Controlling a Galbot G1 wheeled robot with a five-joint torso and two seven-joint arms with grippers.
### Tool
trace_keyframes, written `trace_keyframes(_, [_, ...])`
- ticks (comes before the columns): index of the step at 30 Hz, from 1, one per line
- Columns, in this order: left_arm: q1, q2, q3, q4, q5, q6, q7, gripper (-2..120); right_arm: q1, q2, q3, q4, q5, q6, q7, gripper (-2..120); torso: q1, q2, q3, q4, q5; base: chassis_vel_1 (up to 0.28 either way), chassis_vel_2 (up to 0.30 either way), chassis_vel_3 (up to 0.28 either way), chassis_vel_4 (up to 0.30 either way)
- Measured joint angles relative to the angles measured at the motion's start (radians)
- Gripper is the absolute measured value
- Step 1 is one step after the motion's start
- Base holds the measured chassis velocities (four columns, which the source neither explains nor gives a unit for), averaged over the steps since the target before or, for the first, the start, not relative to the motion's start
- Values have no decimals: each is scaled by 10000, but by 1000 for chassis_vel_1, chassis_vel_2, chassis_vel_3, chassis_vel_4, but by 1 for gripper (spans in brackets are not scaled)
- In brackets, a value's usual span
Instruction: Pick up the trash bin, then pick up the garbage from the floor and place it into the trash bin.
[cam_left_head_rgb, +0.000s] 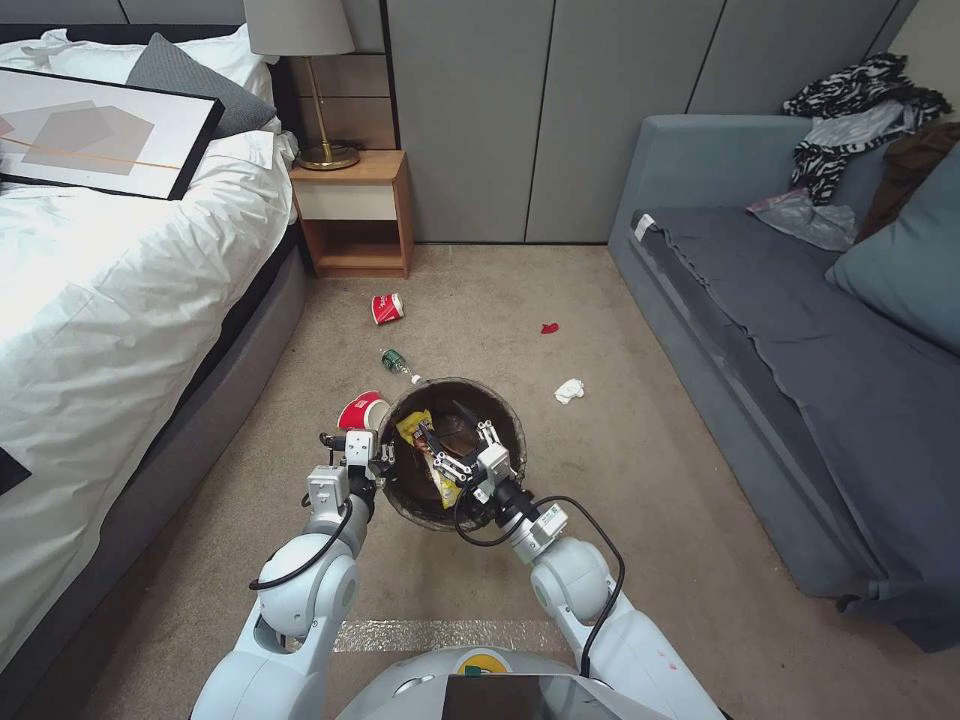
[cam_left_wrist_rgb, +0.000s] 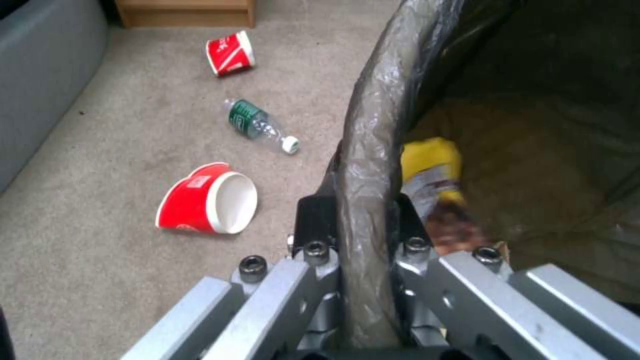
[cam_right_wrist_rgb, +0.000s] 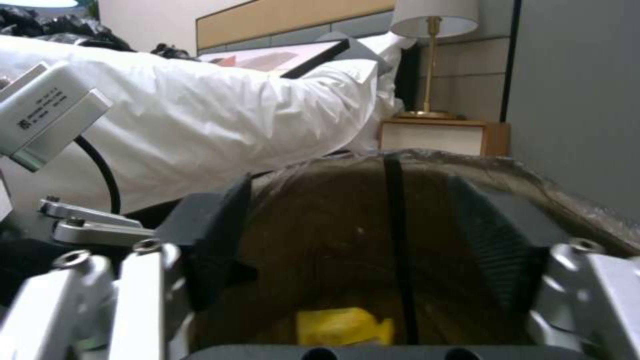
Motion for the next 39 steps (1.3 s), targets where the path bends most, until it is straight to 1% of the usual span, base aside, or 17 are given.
trace_keyframes(2, [2,31,-28,-20,-21,6,0,3,4,-11,0,0,10,3,-3,85,0,0,0,0,0,0,0,0,0])
trace_keyframes(3, [2,31,-28,-20,-21,6,0,3,4,-11,0,0,10,3,-3,85,0,0,0,0,0,0,0,0,0])
trace_keyframes(6, [1,51,-47,-46,-45,20,-2,3,17,-18,25,108,46,9,5,97,0,0,0,0,0,0,0,0,0])
trace_keyframes(8, [-2,55,-59,-50,-50,26,-4,3,24,-6,78,236,65,16,55,99,0,0,0,1,0,0,0,0,0])
trace_keyframes(10, [-4,58,-76,-56,-56,34,-6,3,-2,49,308,659,70,49,289,100,0,0,0,1,0,0,0,0,0])
trace_keyframes(11, [-4,58,-76,-56,-56,34,-6,3,-2,49,308,659,70,49,289,100,0,0,0,1,0,0,0,0,0])
trace_keyframes(13, [-4,57,-108,-56,-58,34,-6,3,-199,127,767,1302,-108,79,630,100,0,0,0,1,0,0,0,0,0])
trace_keyframes(14, [-4,57,-108,-56,-58,34,-6,3,-199,127,767,1302,-108,79,630,100,0,0,0,1,0,0,0,0,0])
trace_keyframes(16, [-3,56,-148,-45,-61,30,-5,3,-459,157,1052,1817,-329,55,1176,100,0,0,0,0,0,0,0,0,0])
trace_keyframes(17, [-3,56,-148,-45,-61,30,-5,3,-459,157,1052,1817,-329,55,1176,100,0,0,0,0,0,0,0,0,0])
trace_keyframes(18, [4,59,-190,-31,-71,26,-5,3,-704,178,1206,2205,-412,-17,1743,100,0,0,0,0,0,0,0,0,0])
trace_keyframes(20, [31,103,-278,-30,-117,18,2,3,-1291,247,1537,2742,-534,-28,2388,100,0,0,0,0,0,0,0,0,0])
trace_keyframes(27, [41,131,-414,-49,-204,9,4,3,-2050,438,2004,2968,-828,336,2640,100,0,0,0,-2,0,0,0,0,0])
trace_keyframes(28, [49,129,-469,-67,-227,5,4,3,-2247,541,2300,2932,-922,550,2675,100,0,1,-1,0,0,0,0,0,0])
trace_keyframes(37, [85,131,-567,-99,-247,-11,10,3,-2380,634,2698,2659,-980,787,2801,100,0,0,-1,1,1,0,0,0,0])
trace_keyframes(39, [107,132,-655,-111,-252,-27,15,3,-2462,676,2947,2403,-979,905,2905,100,0,0,-1,2,1,0,0,0,0])
